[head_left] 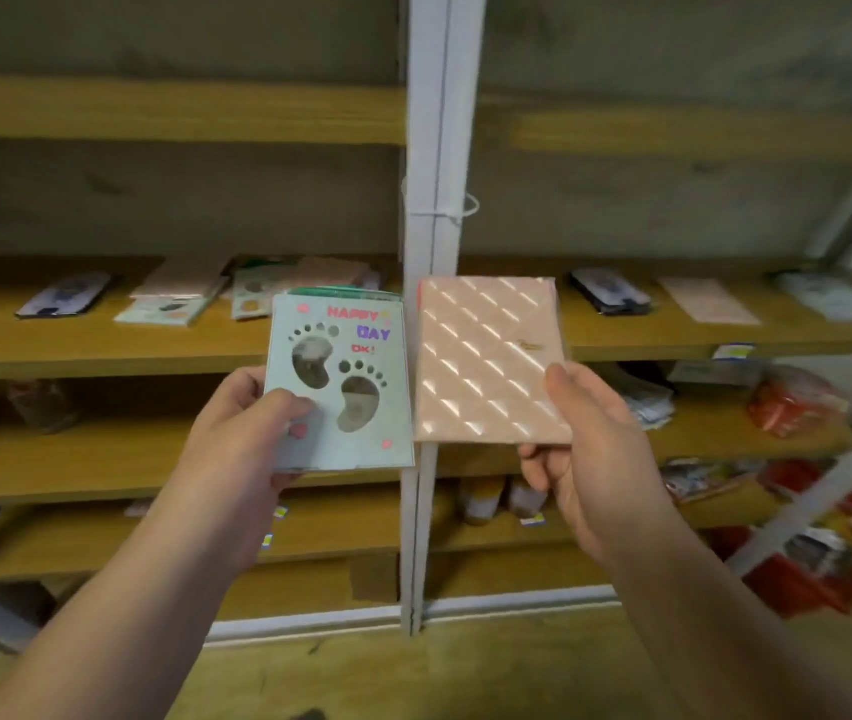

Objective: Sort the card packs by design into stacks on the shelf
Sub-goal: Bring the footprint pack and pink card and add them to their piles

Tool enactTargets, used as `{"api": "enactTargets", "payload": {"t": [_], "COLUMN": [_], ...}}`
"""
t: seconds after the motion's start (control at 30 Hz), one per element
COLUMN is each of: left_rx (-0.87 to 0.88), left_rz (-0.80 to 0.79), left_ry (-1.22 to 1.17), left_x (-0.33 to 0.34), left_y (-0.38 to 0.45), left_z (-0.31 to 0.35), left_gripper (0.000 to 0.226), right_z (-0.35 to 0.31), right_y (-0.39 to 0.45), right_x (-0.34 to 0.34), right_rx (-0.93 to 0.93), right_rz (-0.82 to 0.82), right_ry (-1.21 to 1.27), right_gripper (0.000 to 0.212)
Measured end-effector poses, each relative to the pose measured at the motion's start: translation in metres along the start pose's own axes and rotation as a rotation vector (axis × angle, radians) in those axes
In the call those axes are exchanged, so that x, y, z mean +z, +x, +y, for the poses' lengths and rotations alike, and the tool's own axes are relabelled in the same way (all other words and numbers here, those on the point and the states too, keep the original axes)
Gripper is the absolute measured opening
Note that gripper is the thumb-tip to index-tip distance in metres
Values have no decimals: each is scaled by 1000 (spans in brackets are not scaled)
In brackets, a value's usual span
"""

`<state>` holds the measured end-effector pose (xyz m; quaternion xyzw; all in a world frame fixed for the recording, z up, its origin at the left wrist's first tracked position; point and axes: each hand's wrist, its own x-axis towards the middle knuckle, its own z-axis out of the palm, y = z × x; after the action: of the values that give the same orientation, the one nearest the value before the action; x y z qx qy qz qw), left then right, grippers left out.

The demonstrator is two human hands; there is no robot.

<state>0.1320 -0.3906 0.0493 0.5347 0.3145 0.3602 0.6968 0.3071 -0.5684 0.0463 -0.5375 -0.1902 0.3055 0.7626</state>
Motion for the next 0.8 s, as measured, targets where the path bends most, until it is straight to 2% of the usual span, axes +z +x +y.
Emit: {"api": "enactTargets", "payload": {"t": [0.13,0.27,0.37,0.53,0.6,0.7,0.8], "left_rx": [-22,-87,-126,-175,-178,-174,-170], "left_rz": [-111,-189,-208,-232,-249,-267,-281], "left_ry": [12,29,11,-32,-55,-51,-36], "left_x": [60,109,141,201,228,265,297], "left_y": [-4,0,9,35,50,73,100], "left_z": [-12,-28,-40,-64,-71,-79,-83], "left_gripper": [28,28,30,31,32,31,32], "right_z": [-25,-34,-37,-50,-60,-76,-90], "right_y": [4,22,34,60,70,82,103], "right_x": [-55,-100,-131,-179,-198,-223,-251], "right_rx": [26,2,55,90,47,-123,-169], "right_rz": [200,293,381,474,473,443,520], "right_ry": [35,73,102,-79,-175,-238,-270], "right_gripper": [29,32,29,27,33,30,27]}}
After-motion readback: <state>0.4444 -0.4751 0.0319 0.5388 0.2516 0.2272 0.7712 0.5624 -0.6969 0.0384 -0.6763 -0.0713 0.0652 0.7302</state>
